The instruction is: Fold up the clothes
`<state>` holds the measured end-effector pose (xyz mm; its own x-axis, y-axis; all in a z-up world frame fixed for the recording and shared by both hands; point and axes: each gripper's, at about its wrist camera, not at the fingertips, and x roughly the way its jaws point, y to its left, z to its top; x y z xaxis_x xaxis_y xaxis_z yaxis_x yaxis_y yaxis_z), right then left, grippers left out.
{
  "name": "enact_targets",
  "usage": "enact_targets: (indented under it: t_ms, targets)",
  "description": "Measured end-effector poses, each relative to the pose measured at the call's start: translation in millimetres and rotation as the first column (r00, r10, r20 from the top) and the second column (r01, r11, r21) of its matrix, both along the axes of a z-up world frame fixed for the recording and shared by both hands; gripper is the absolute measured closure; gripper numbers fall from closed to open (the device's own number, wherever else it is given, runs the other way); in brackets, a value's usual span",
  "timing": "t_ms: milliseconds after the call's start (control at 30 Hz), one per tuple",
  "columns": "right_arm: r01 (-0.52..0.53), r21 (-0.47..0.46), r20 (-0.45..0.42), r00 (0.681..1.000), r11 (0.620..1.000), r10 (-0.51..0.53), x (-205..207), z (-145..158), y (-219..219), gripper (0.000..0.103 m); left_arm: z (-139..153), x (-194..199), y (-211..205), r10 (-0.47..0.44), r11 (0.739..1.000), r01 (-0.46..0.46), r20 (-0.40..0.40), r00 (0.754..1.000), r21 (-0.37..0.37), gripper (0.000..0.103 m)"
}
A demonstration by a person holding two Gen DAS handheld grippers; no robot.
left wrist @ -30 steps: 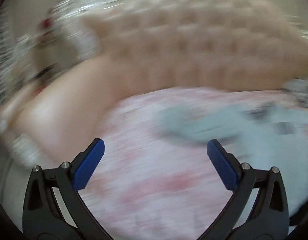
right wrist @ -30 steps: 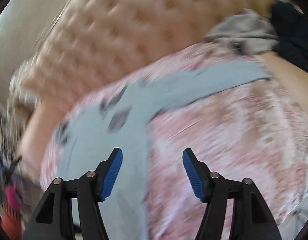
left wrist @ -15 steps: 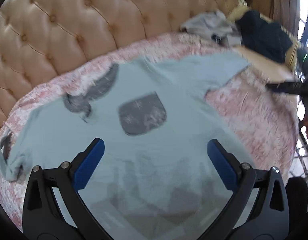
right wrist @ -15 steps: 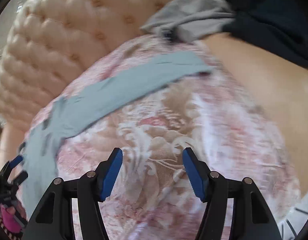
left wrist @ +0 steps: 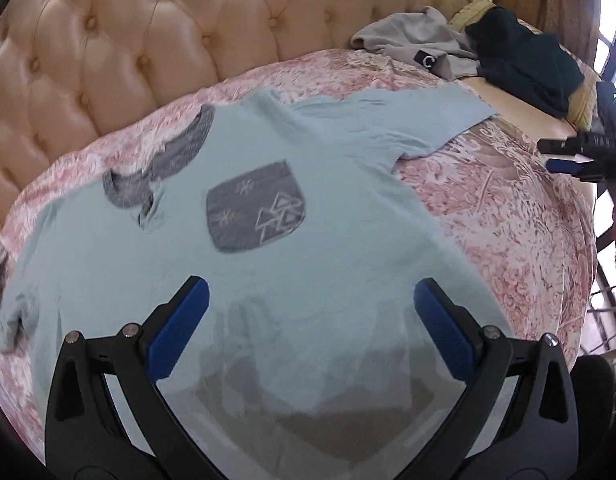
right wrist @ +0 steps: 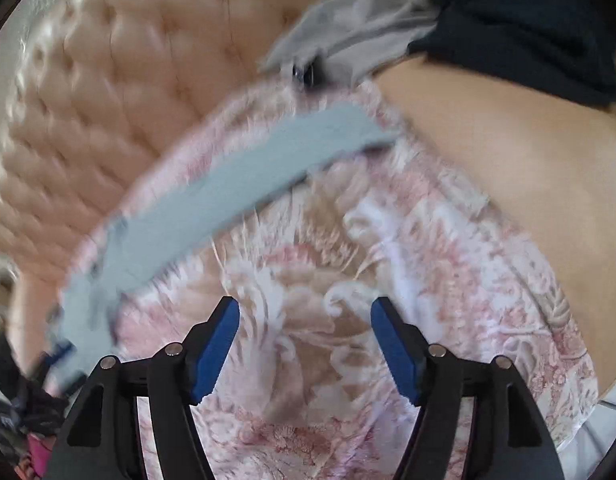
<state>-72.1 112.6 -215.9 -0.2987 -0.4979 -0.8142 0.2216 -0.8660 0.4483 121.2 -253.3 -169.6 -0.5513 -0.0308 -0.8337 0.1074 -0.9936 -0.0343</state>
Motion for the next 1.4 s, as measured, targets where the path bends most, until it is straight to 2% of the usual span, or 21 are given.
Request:
enact_targets:
  t_ms: [100,200,267,333,433,500,667,733,900,1000,1033,1100,1167,1333,1400]
  targets:
    - [0.092,-0.182,0.018,0.996,0.979,-0.090,-12.9,8.6,27.6,0.034,12.3,-7.3,-0.3,0.007,1.000,-0.007,-0.040,0.999,0.006,0.000]
    - [0.140,-0.357,0.065,0.990,0.924,-0.124,-38.7,7.6,37.4,0.033,19.6,-21.0,-0.6,0.020,1.000,-0.019,-0.057,0.998,0.019,0.000]
    - [0.168,-0.420,0.109,0.985,0.892,-0.134,-60.8,0.8,33.6,0.034,20.7,-26.0,-0.3,0.021,0.999,-0.019,-0.054,0.998,0.027,0.000]
    - [0.241,-0.459,0.192,0.967,0.855,-0.170,-80.0,-15.9,36.1,0.034,21.1,-28.9,-0.3,0.018,0.999,-0.016,-0.050,0.999,0.040,0.000]
    - [0.314,-0.513,0.266,0.943,0.799,-0.200,-95.6,-37.5,40.0,0.038,19.7,-28.1,-0.4,0.001,0.997,0.003,-0.051,0.999,0.073,0.000]
    - [0.316,-0.516,0.267,0.942,0.796,-0.201,-102.4,-41.0,37.2,0.042,19.0,-27.9,-0.8,-0.011,0.995,0.016,-0.054,0.998,0.095,0.000]
    - [0.310,-0.462,0.267,0.942,0.831,-0.203,-115.6,-45.0,25.9,0.044,18.2,-28.5,-7.1,0.004,0.989,0.006,-0.069,0.998,0.145,0.000]
    - [0.311,-0.448,0.264,0.942,0.839,-0.208,-120.6,-46.5,21.9,0.051,16.9,-27.7,-10.2,0.008,0.989,0.002,-0.071,0.997,0.146,0.000]
    - [0.314,-0.414,0.269,0.939,0.854,-0.215,-129.1,-51.6,13.4,0.056,6.6,-23.4,-29.3,0.062,0.991,-0.056,-0.051,0.997,0.121,0.000]
    - [0.317,-0.377,0.271,0.936,0.870,-0.224,-131.1,-54.6,9.6,0.058,-0.8,-18.8,-54.6,0.141,0.988,-0.139,-0.034,0.989,0.070,0.000]
    - [0.317,-0.360,0.268,0.936,0.877,-0.228,-131.2,-55.7,8.5,0.065,-0.8,-15.0,-68.3,0.182,0.982,-0.179,-0.038,0.983,0.063,0.000]
    - [0.333,-0.352,0.272,0.931,0.875,-0.245,-129.7,-57.1,11.8,0.068,-0.3,-6.9,-95.9,0.264,0.964,-0.262,-0.045,0.964,0.042,0.000]
    - [0.355,-0.369,0.280,0.924,0.859,-0.262,-125.9,-58.1,17.8,0.068,1.2,3.8,-123.2,0.349,0.936,-0.351,-0.049,0.936,-0.035,0.000]
    - [0.354,-0.383,0.283,0.924,0.853,-0.256,-122.7,-63.5,20.0,0.068,-35.2,14.4,-166.2,0.421,0.902,-0.407,0.083,0.903,-0.145,0.000]
    - [0.354,-0.391,0.277,0.925,0.850,-0.258,-124.1,-63.7,19.6,0.068,-43.0,16.6,-166.1,0.417,0.904,-0.401,0.092,0.904,-0.150,0.000]
